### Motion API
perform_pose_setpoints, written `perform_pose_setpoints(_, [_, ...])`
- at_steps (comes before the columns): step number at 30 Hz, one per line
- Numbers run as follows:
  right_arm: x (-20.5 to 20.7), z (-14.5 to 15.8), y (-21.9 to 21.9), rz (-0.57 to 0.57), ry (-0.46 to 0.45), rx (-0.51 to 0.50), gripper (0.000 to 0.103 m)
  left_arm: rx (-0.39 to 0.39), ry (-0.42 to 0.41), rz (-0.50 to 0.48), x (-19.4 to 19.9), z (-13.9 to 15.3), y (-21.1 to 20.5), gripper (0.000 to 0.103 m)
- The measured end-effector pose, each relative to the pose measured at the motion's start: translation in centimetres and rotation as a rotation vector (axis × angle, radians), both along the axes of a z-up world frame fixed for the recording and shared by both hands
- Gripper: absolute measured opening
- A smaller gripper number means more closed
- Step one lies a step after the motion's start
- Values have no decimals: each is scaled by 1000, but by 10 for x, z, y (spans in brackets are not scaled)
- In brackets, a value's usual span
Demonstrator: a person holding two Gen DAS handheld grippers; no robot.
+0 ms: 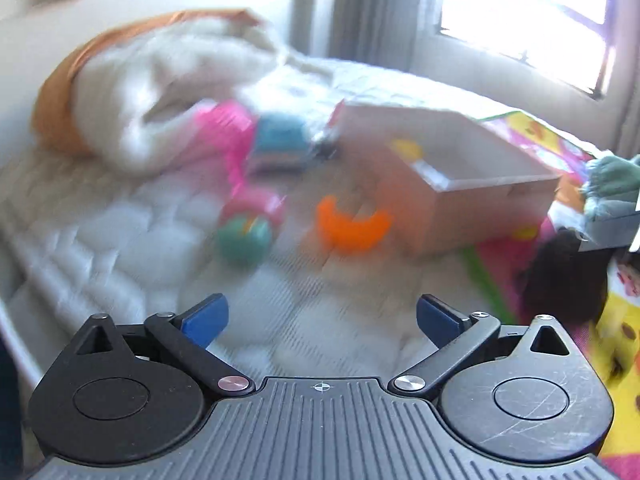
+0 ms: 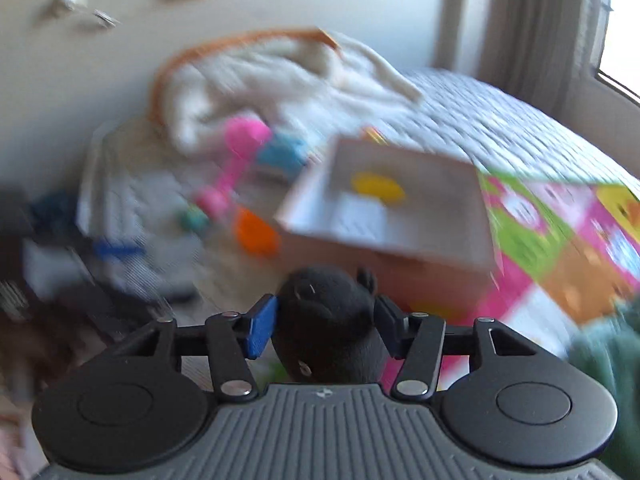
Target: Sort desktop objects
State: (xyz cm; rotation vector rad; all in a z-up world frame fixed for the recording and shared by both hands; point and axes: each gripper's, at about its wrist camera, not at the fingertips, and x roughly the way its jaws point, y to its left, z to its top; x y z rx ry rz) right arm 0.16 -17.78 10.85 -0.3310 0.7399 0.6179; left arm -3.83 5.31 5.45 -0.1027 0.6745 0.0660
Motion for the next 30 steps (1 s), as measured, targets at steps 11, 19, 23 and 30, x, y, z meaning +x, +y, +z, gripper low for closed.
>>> perform_pose_setpoints(11, [-11, -63, -14, -92, -42, 144, 87, 131, 97, -33, 83, -3, -27, 78])
perform_pose_setpoints(19, [-15, -86, -16, -80, 2, 144, 96, 97, 89, -19, 82, -7, -17, 61])
perform_pose_setpoints(23, [-18, -87, -13, -75, -20, 138, 95, 67, 109, -54, 58, -2, -21, 51])
perform_pose_setpoints(30, [-15, -75, -25, -83, -9, 118, 70, -21, 145, -167, 13, -2, -53, 35])
